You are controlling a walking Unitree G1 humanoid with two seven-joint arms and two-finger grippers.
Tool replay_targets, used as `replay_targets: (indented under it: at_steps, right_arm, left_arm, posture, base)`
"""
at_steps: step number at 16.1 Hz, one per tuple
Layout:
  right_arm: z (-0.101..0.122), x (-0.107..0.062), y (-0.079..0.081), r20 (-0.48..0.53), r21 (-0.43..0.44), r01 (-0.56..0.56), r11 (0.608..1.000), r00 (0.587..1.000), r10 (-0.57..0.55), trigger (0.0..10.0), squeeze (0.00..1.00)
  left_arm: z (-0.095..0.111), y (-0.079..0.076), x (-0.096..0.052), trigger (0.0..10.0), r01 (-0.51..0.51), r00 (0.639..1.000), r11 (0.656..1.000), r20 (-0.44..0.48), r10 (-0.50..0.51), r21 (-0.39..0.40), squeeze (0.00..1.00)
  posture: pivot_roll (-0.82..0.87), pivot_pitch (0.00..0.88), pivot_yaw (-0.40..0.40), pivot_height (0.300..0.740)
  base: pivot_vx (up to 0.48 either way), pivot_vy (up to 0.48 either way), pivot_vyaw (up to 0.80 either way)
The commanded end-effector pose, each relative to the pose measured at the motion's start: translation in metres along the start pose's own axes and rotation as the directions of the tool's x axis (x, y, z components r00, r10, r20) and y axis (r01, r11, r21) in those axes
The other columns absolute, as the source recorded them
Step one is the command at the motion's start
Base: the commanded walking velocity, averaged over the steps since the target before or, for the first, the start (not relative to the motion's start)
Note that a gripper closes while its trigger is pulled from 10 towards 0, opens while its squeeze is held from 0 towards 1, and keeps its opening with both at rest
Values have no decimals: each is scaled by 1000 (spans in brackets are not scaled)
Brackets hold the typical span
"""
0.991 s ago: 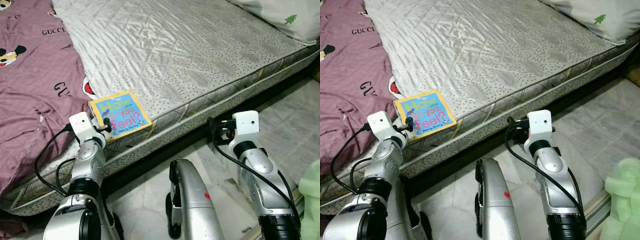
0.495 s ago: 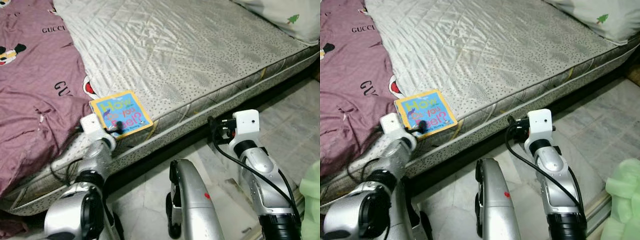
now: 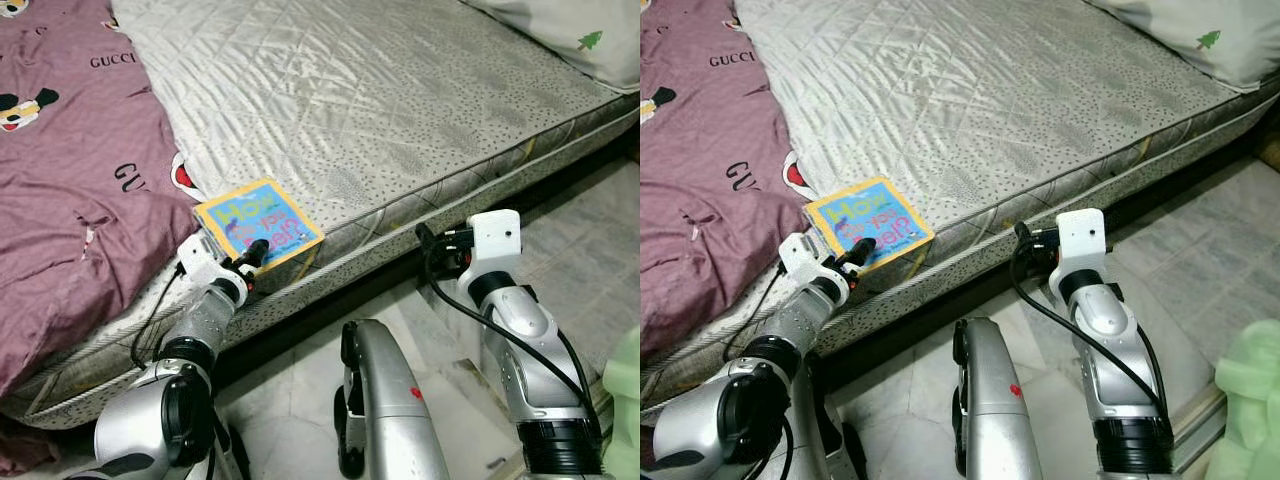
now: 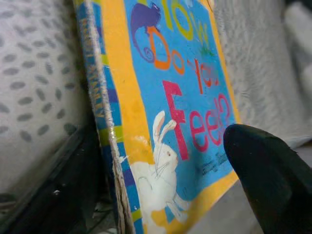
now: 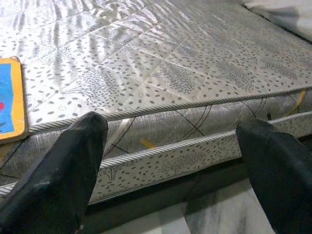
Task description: Clean up the room
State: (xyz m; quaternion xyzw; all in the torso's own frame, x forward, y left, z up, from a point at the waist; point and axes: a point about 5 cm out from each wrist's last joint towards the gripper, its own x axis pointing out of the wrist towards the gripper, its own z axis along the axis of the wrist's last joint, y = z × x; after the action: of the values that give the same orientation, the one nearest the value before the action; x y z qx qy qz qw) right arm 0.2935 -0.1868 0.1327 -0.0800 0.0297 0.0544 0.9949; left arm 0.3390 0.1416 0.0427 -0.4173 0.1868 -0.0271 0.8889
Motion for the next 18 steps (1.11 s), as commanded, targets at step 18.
replay_targets:
  at_steps: [18]
  right_arm:
    - [2,18,4,38,-4,8,1000,999,-8,10000,0]
  left_arm:
    - [-12,14,-4,0,-92,994,991,-68,86,-92,0]
  posture:
    - [-285,65,-9,509]
  base:
    - [0,0,0]
